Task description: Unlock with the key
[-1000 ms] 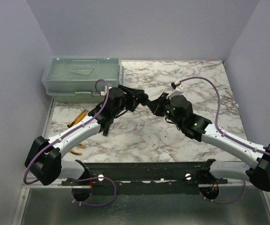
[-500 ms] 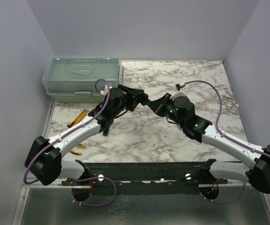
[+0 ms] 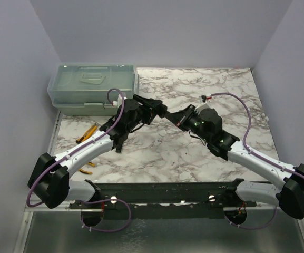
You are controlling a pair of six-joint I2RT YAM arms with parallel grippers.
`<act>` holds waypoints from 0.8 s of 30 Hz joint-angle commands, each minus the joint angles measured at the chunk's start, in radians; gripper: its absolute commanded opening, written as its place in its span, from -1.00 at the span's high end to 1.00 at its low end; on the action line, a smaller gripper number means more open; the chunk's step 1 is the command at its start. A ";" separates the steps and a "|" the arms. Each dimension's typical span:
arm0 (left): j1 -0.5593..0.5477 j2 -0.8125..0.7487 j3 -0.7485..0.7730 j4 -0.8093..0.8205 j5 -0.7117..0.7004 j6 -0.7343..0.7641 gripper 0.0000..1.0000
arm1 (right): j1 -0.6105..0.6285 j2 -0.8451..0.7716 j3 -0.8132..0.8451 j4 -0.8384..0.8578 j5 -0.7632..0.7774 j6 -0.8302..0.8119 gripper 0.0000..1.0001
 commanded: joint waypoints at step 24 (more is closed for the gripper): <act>-0.060 -0.116 -0.072 0.293 0.057 0.041 1.00 | -0.064 0.007 -0.090 0.196 -0.220 0.175 0.99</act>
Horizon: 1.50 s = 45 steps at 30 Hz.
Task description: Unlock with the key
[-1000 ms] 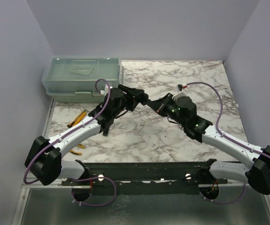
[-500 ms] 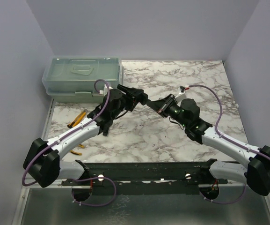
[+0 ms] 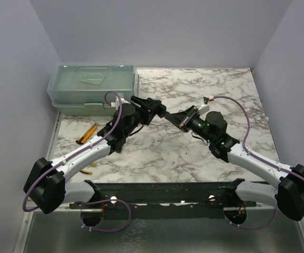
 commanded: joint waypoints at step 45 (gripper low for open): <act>-0.043 0.018 0.107 -0.095 0.042 0.026 1.00 | -0.018 -0.029 0.322 -0.566 -0.119 -0.878 -0.64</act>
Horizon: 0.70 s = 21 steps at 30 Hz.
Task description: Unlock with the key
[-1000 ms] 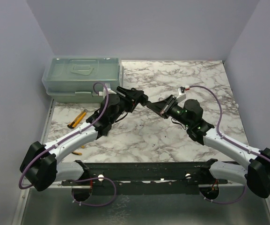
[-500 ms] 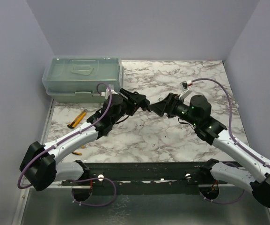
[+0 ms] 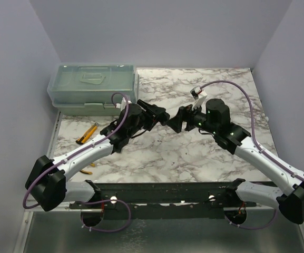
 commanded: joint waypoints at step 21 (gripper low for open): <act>-0.002 0.026 0.079 0.075 0.054 -0.048 1.00 | 0.025 0.139 0.067 0.091 0.039 0.051 -0.41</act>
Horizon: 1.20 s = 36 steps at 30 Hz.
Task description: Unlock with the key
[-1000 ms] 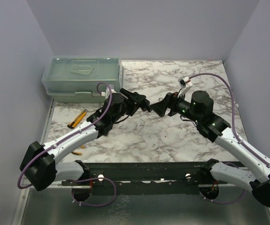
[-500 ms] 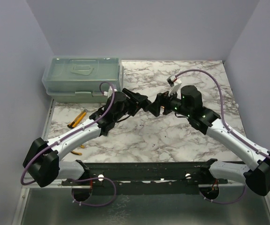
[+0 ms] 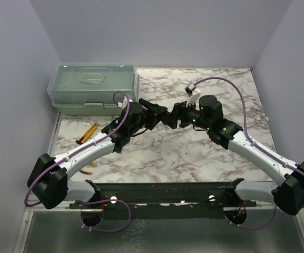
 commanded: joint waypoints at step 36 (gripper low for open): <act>-0.001 -0.005 0.030 0.105 0.032 -0.060 1.00 | 0.072 0.084 0.008 0.115 0.256 0.119 0.76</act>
